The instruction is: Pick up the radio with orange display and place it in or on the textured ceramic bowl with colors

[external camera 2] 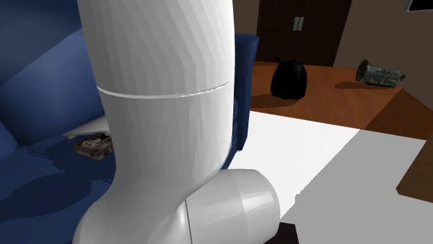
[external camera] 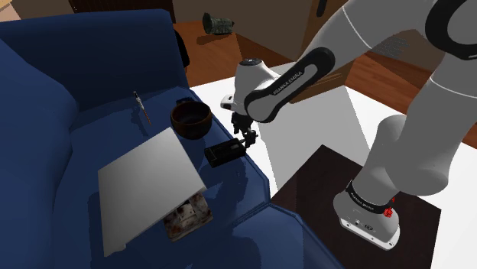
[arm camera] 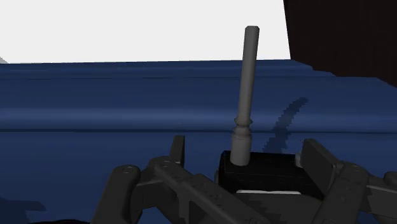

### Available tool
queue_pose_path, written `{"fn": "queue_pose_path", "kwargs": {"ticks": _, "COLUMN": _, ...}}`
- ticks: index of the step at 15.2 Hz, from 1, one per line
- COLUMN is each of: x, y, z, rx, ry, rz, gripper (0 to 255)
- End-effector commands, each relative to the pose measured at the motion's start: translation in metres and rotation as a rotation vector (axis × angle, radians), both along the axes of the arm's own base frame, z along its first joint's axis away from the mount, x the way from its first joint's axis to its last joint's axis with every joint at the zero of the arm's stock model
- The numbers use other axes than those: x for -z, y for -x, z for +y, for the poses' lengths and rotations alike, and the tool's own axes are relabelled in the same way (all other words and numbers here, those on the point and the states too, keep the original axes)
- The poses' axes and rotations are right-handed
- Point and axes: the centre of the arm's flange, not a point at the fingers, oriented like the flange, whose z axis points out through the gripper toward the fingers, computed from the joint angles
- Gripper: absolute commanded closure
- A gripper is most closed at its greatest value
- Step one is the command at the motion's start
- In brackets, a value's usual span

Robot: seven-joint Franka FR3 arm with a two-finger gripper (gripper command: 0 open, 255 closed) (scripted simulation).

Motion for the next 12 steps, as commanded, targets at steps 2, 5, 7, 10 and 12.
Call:
{"fn": "queue_pose_path", "kwargs": {"ticks": 2, "x": 0.0158, "y": -0.0015, "z": 0.0004, "rx": -0.001, "ry": 0.000, "rz": 0.000, "gripper": 0}}
{"fn": "queue_pose_path", "kwargs": {"ticks": 5, "x": 0.0188, "y": -0.0016, "z": 0.0004, "rx": -0.001, "ry": 0.000, "rz": 0.000, "gripper": 0}}
{"fn": "queue_pose_path", "kwargs": {"ticks": 7, "x": 0.0188, "y": -0.0016, "z": 0.0004, "rx": -0.001, "ry": 0.000, "rz": 0.000, "gripper": 0}}
{"fn": "queue_pose_path", "kwargs": {"ticks": 10, "x": 0.0188, "y": -0.0016, "z": 0.0004, "rx": -0.001, "ry": 0.000, "rz": 0.000, "gripper": 0}}
{"fn": "queue_pose_path", "kwargs": {"ticks": 12, "x": 0.0188, "y": -0.0016, "z": 0.0004, "rx": -0.001, "ry": 0.000, "rz": 0.000, "gripper": 255}}
